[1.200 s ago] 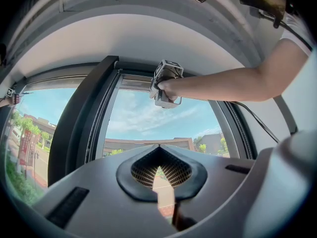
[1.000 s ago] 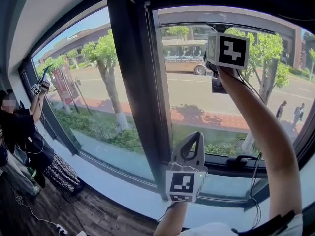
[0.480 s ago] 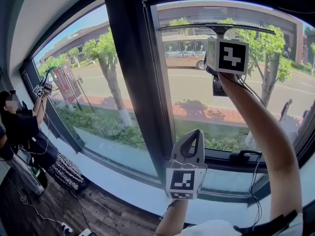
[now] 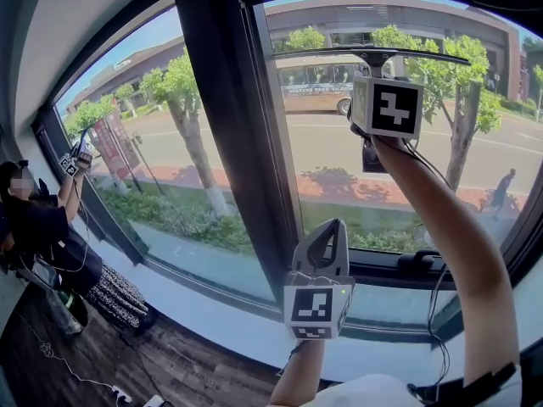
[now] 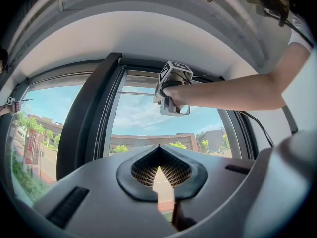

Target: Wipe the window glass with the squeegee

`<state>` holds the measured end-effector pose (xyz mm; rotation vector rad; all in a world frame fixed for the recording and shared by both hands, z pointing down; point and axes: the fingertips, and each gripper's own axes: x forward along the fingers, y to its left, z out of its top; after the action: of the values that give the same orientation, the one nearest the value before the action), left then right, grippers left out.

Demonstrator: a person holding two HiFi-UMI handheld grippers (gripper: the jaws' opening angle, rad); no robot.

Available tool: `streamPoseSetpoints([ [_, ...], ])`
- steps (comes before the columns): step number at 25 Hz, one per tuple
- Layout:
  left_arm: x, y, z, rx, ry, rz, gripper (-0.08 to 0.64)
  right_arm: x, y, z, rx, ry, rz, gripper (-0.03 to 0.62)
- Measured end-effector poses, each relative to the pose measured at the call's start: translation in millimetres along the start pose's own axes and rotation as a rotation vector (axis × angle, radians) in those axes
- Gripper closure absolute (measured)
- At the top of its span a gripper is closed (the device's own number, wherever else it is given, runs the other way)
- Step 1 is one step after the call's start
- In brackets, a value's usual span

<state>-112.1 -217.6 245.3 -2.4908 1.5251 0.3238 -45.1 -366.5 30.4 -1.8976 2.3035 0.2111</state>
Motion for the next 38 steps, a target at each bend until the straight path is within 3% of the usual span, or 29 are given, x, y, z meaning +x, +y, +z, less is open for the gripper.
streamPoseSetpoints([
  [14,-7.5,-0.7,-10.9,-0.01,0.032,-0.003,0.565,-12.6,-6.5,-58.5,-0.022,0.059,-0.022,0.515],
  [38,-23.3,0.1,-37.4,-0.006,0.092,0.019,0.565,-37.8,-9.6,-144.2,-0.04,0.056,-0.041,0.515],
])
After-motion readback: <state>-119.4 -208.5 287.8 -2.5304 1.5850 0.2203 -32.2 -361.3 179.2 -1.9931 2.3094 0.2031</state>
